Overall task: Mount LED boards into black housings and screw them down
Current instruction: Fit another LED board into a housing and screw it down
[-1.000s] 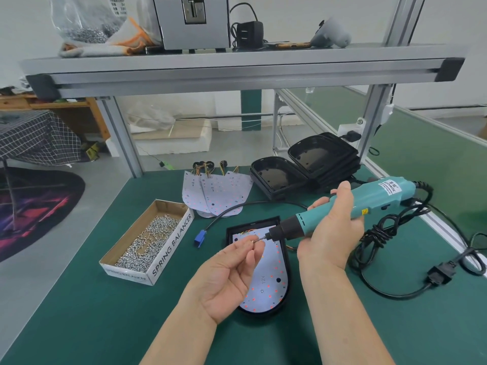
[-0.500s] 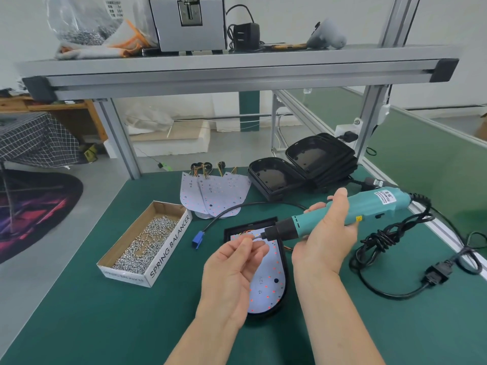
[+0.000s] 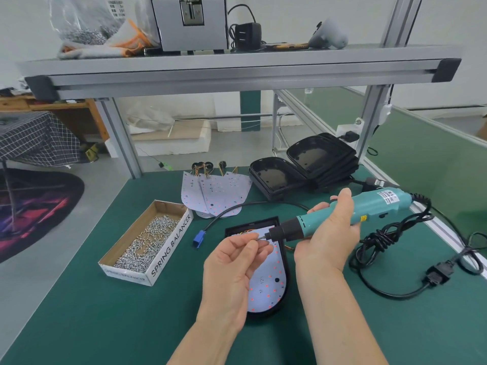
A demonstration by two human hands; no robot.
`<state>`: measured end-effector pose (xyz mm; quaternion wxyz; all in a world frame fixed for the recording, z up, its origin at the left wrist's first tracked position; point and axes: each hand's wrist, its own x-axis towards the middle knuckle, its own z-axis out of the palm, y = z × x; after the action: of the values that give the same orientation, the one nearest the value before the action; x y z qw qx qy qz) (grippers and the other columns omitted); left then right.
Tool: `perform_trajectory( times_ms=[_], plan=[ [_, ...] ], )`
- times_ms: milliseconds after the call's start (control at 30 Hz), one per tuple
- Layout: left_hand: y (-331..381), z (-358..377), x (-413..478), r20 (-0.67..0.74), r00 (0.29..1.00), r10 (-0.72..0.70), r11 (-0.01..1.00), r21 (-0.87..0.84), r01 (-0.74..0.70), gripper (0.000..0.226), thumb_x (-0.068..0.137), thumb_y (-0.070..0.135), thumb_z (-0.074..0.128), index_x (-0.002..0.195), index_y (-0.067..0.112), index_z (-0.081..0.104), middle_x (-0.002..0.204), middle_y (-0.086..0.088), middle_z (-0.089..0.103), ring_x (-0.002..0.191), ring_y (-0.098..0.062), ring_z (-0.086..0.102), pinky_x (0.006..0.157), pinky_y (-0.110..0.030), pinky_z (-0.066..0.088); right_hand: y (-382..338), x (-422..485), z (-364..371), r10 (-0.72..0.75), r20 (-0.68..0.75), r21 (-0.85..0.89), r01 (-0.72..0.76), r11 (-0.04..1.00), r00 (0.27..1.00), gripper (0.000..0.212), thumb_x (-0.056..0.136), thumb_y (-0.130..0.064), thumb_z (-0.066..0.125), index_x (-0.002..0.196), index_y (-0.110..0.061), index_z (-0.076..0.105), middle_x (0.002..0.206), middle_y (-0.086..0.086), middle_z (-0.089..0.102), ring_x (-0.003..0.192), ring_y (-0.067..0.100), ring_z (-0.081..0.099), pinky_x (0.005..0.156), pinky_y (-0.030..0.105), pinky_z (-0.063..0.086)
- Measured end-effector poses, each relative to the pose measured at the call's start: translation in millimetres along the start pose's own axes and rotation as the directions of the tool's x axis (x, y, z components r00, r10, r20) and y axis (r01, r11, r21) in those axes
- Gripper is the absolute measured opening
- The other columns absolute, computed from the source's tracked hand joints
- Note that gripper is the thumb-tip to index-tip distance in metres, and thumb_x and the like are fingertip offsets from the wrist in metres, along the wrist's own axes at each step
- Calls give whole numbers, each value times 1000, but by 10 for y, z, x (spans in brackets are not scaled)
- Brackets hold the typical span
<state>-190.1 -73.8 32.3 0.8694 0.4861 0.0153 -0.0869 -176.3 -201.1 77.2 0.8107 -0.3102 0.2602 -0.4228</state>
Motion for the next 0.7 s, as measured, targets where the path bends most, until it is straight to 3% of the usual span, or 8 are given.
perform_trajectory(
  times_ms=[67, 267, 500, 700],
  plan=[
    [24, -3, 8, 22, 998, 63, 994, 87, -65, 28, 93, -6, 60, 83, 13, 79, 93, -16, 76, 85, -27, 76, 75, -21, 58, 2, 62, -27, 112, 5, 105, -112, 988, 994, 20, 95, -34, 64, 89, -19, 52, 52, -16, 53, 49, 5, 53, 50, 20, 47],
    [69, -13, 33, 55, 974, 220, 921, 318, -226, 32, 92, -7, 61, 86, 19, 78, 86, -11, 78, 81, -25, 76, 71, -20, 57, 28, 78, -34, 174, -60, 82, -169, 982, 983, 21, 94, -34, 64, 87, -18, 51, 49, -12, 54, 44, 7, 53, 43, 18, 44],
    [41, -13, 29, 9, 998, 69, 971, 231, -69, 23, 96, 9, 64, 78, 16, 78, 82, -16, 75, 74, -26, 75, 62, -19, 56, 42, 52, -18, 107, -40, 35, -106, 994, 993, 21, 94, -34, 62, 88, -19, 50, 51, -15, 54, 48, 5, 54, 45, 17, 44],
    [45, -18, 28, 57, 998, 24, 968, 249, -38, 29, 95, 3, 62, 77, 18, 78, 80, -14, 76, 74, -24, 76, 63, -18, 56, 38, 70, -18, 100, -47, 32, -98, 995, 994, 21, 94, -33, 64, 86, -19, 50, 50, -16, 53, 46, 5, 52, 44, 18, 43]
  ],
)
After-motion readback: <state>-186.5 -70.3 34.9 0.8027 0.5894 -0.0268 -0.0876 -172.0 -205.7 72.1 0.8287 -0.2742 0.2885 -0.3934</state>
